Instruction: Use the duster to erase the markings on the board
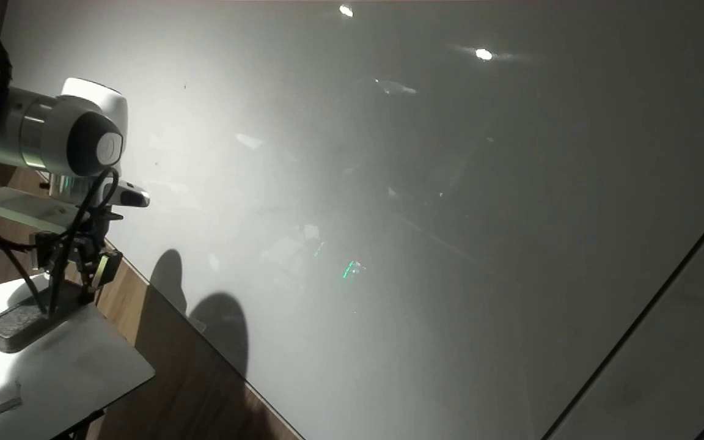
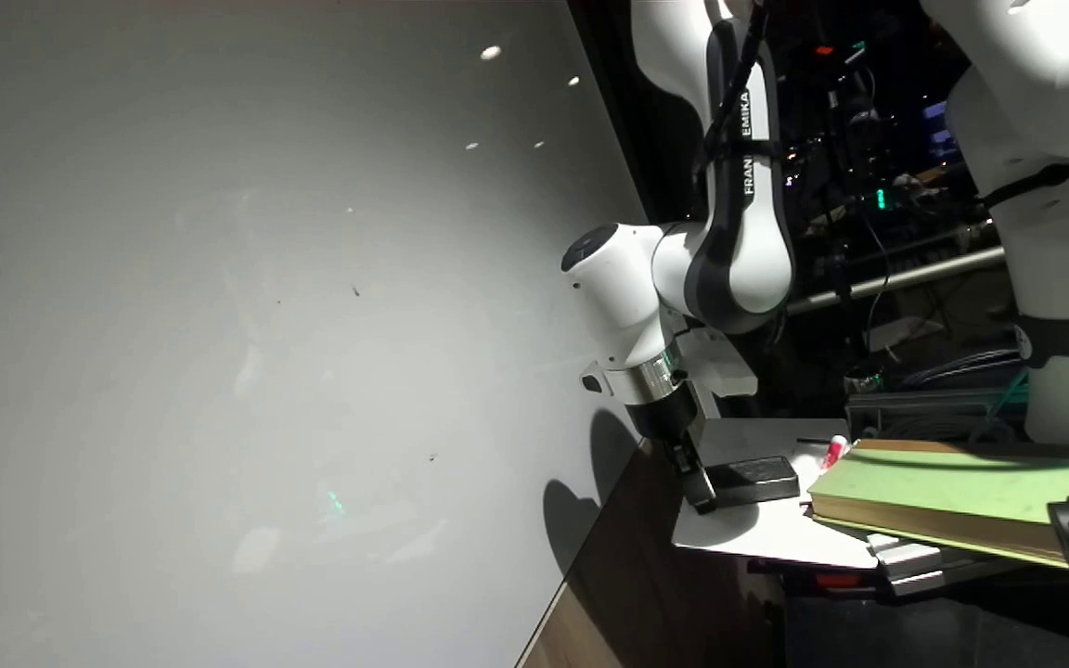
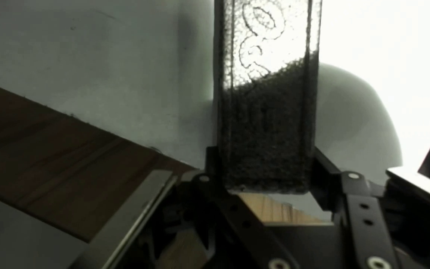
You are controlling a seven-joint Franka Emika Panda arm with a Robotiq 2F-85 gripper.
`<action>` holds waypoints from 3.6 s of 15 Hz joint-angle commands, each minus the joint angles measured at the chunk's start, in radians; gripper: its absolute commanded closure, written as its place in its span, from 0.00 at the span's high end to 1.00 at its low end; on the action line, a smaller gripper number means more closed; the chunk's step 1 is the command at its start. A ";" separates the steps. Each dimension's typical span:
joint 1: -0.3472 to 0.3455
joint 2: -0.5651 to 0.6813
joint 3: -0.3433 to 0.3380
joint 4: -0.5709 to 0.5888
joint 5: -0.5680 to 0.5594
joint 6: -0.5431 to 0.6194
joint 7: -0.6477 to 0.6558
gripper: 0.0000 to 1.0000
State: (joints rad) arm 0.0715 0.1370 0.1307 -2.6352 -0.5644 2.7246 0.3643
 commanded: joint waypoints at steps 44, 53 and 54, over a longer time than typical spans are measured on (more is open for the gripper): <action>0.029 0.068 -0.136 0.228 0.347 -0.253 -0.009 1.00; 0.079 -0.109 -0.080 0.310 0.301 -0.518 0.008 1.00; 0.080 -0.136 -0.068 0.329 0.302 -0.560 0.001 1.00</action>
State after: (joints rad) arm 0.1418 0.0958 0.0368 -2.3402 -0.2508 2.2914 0.3767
